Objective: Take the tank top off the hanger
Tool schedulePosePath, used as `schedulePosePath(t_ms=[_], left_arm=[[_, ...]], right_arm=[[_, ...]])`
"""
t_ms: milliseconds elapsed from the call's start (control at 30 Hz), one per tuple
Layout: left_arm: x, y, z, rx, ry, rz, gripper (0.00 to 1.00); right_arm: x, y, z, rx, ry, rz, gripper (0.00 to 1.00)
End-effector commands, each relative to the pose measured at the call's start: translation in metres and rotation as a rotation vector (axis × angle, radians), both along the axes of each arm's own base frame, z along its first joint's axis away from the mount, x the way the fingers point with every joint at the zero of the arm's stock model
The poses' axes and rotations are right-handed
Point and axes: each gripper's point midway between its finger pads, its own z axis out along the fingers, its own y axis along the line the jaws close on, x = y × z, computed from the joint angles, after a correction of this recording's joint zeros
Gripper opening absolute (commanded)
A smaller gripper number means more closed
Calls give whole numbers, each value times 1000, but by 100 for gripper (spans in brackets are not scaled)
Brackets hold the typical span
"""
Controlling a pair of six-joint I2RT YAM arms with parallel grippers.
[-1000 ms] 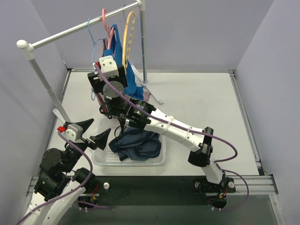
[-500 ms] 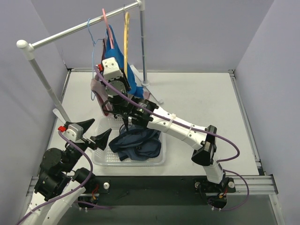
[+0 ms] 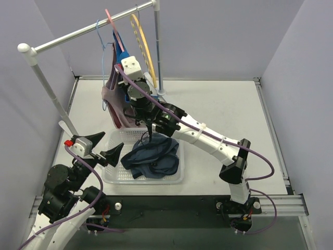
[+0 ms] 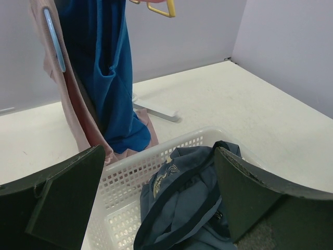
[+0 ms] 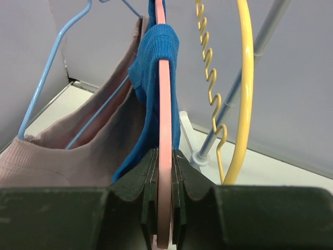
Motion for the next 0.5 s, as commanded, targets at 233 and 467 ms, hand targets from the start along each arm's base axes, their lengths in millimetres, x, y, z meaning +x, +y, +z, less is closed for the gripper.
schedulePosePath(t_ms=[233,467], left_arm=[[1,0,13,-33,-41,-2,97],[0,3,13,-39,-47,13,97]], right_arm=[[-26,-56,93,297,-199,179,0],[-20,-64,102,317,-228,170,0]])
